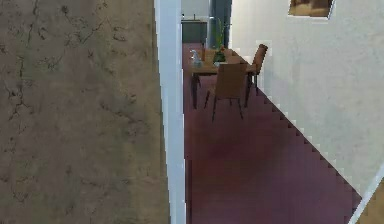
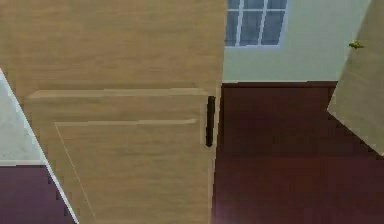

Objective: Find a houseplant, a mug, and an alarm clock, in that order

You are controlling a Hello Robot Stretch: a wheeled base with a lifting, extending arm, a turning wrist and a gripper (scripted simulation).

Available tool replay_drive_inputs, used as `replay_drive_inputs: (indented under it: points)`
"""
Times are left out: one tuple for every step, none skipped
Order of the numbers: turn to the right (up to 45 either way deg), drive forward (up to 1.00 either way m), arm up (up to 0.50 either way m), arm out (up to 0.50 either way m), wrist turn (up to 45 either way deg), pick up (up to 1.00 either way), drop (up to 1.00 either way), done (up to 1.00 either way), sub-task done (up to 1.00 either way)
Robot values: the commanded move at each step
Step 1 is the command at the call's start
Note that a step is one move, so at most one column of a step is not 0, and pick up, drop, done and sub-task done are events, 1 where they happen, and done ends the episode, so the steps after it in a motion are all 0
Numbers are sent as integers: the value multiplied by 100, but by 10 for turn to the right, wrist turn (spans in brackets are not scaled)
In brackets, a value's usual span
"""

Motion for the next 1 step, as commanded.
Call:
replay_drive_inputs:
  points:
    - [420, 0, 0, 0, 0, 0, 0, 0, 0]
